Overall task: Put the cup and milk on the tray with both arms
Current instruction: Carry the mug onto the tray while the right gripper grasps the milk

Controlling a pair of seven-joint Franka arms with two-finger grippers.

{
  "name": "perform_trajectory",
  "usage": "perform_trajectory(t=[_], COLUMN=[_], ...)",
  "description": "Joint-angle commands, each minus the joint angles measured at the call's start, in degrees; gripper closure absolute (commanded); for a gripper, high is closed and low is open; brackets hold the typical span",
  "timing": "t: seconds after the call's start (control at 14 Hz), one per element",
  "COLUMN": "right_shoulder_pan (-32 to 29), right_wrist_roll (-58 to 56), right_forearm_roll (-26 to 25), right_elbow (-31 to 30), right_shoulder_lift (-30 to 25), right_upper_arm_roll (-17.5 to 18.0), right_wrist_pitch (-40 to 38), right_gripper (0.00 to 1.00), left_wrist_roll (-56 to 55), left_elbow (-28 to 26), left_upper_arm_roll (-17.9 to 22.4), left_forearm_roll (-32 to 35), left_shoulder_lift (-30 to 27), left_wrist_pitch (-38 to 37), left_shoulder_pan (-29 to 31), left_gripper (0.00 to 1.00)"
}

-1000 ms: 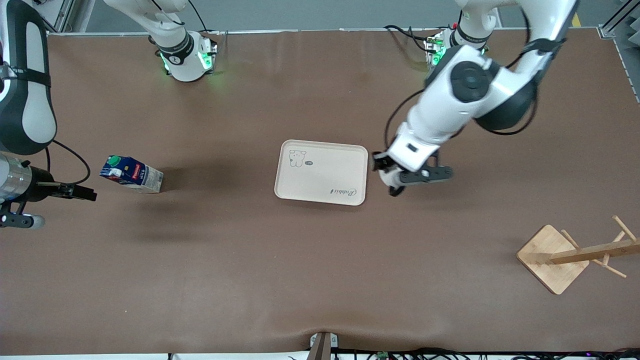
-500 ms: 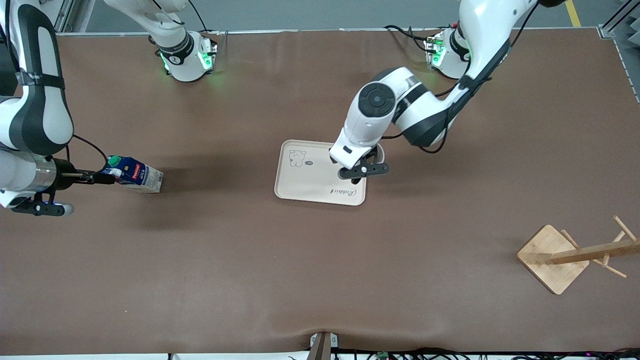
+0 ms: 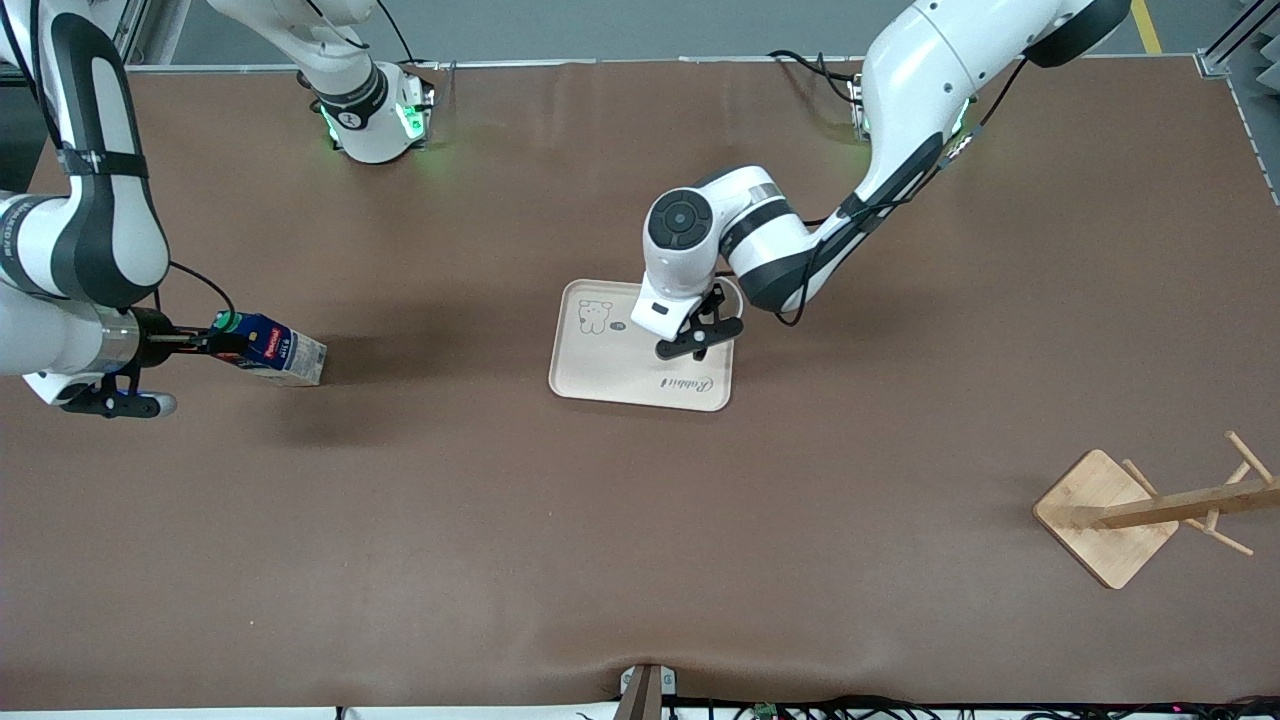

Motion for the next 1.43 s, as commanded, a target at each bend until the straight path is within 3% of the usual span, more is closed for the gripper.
perform_trajectory(t=[0.0, 0.07, 0.14, 0.21, 0.36, 0.57, 0.64, 0.71, 0.79, 0.93, 1.21, 1.36], right_shoulder_pan=[-0.3, -0.3, -0.3, -0.3, -0.4, -0.4, -0.3, -0.3, -0.2, 0.5, 3.3, 5.4], right_wrist_roll=[-0.7, -0.7, -0.7, -0.7, -0.7, -0.6, -0.6, -0.2, -0.4, 0.2, 0.3, 1.9], right_forearm_roll=[0.6, 0.6, 0.6, 0.6, 0.6, 0.6, 0.6, 0.6, 0.6, 0.6, 1.3, 4.7], right_elbow=[-4.2, -5.0, -5.2, -5.3, -5.3, -5.0, -4.7, -4.3, -3.6, -0.4, 7.5, 9.9], right_shoulder_lift=[-2.3, -2.4, -2.3, -2.2, -2.2, -2.1, -2.1, -2.0, -2.0, -1.9, -1.4, -1.0], right_upper_arm_roll=[0.3, 0.3, 0.3, 0.3, 0.3, 0.3, 0.3, 0.3, 0.4, 0.4, 0.5, 0.5], right_wrist_pitch=[3.1, 3.9, 4.0, 4.0, 4.0, 3.9, 3.7, 3.3, 3.2, -0.4, -5.1, -5.5], right_gripper=[0.0, 0.0, 0.21, 0.35, 0.51, 0.52, 0.53, 0.54, 0.62, 0.95, 1.0, 1.0], left_wrist_roll=[-1.9, -1.9, -2.0, -2.0, -2.0, -2.0, -1.9, -1.7, -1.7, -1.8, -1.1, 0.4], left_elbow=[1.7, 1.8, 2.3, 2.4, 2.5, 4.5, 5.2, 5.6, 6.8, 10.8, 15.5, 15.4], left_upper_arm_roll=[4.7, 5.8, 6.0, 6.1, 6.3, 7.3, 7.3, 7.4, 7.3, 7.3, 6.9, 6.8], left_forearm_roll=[1.1, 1.0, 1.0, 1.1, 1.2, 1.1, 1.1, 1.2, 1.1, 0.4, -0.1, -2.0], left_shoulder_lift=[1.3, 1.4, 2.1, 2.6, 3.5, 3.8, 3.8, 3.7, 3.5, 3.1, -1.2, -5.2], left_wrist_pitch=[0.0, 0.0, 0.0, 0.0, 0.0, 0.0, 0.0, 0.0, 0.0, -0.6, -4.0, -4.5], left_shoulder_pan=[-5.2, -6.2, -6.6, -6.7, -6.9, -7.7, -7.7, -7.7, -7.7, -7.4, -4.1, -0.5], left_gripper=[1.0, 1.0, 1.0, 1.0, 0.96, 0.44, 0.16, 0.0, 0.0, 0.0, 0.0, 0.0])
